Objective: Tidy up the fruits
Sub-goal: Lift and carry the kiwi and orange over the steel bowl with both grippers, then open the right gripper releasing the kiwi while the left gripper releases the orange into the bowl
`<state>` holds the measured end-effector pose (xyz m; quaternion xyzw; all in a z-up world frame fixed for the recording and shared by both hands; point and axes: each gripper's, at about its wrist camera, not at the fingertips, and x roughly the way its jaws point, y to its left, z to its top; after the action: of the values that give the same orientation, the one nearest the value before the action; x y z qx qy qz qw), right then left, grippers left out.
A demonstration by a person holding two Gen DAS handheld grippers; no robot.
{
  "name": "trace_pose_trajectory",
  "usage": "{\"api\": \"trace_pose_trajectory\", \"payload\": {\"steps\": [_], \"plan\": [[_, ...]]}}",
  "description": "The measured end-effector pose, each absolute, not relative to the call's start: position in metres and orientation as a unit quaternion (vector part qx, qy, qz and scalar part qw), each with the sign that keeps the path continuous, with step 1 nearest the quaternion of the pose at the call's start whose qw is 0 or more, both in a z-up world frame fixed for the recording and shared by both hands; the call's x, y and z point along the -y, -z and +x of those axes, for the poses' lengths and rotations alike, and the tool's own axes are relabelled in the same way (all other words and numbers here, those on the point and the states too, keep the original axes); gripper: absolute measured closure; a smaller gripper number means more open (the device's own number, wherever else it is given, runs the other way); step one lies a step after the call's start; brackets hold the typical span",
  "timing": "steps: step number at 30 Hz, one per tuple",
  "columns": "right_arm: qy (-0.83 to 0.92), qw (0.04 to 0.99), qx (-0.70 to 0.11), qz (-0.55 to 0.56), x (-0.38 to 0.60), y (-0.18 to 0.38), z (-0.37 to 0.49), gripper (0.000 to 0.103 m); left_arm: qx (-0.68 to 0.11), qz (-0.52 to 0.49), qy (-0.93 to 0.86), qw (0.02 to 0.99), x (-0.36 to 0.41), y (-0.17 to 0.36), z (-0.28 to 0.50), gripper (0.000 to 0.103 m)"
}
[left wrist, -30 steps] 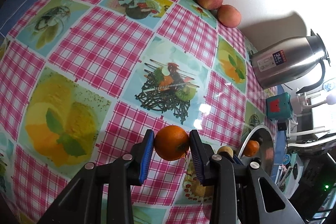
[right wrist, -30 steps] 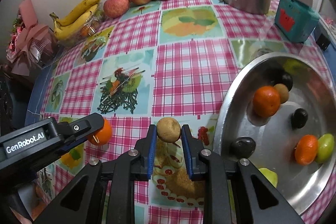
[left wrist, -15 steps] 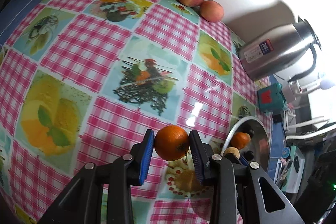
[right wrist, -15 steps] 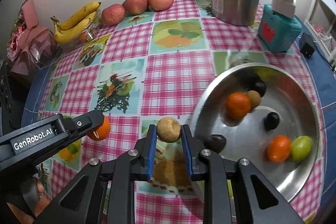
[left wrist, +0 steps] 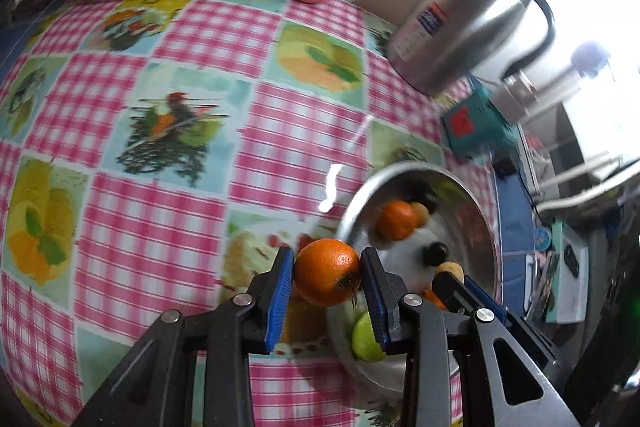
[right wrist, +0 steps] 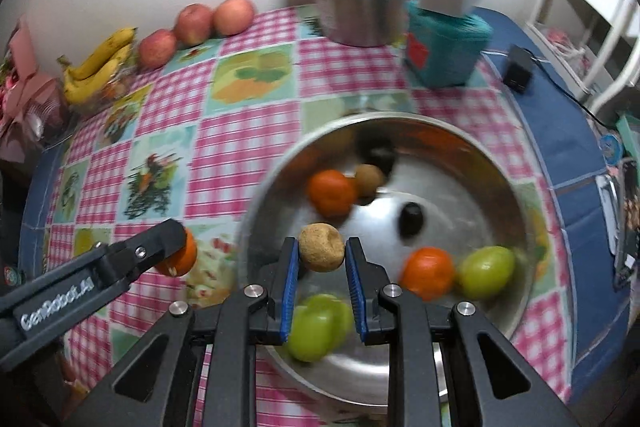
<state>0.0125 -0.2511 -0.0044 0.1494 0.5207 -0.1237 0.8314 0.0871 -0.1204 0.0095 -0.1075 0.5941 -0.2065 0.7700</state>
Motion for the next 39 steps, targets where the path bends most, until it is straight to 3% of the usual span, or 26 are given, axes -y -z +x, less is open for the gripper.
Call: {"api": "trace_pose_trajectory", "payload": {"steps": [13, 39], "plan": [[0.153, 0.812, -0.520, 0.215, 0.302, 0.011, -0.010, 0.078, -0.572, -0.060, 0.255, 0.778, 0.167, -0.009, 0.075, 0.066], [0.126, 0.804, -0.543, 0.208, 0.289, 0.032, 0.004, 0.078, -0.556, -0.067, 0.263, 0.785, 0.172, 0.016, 0.089, 0.065]]}}
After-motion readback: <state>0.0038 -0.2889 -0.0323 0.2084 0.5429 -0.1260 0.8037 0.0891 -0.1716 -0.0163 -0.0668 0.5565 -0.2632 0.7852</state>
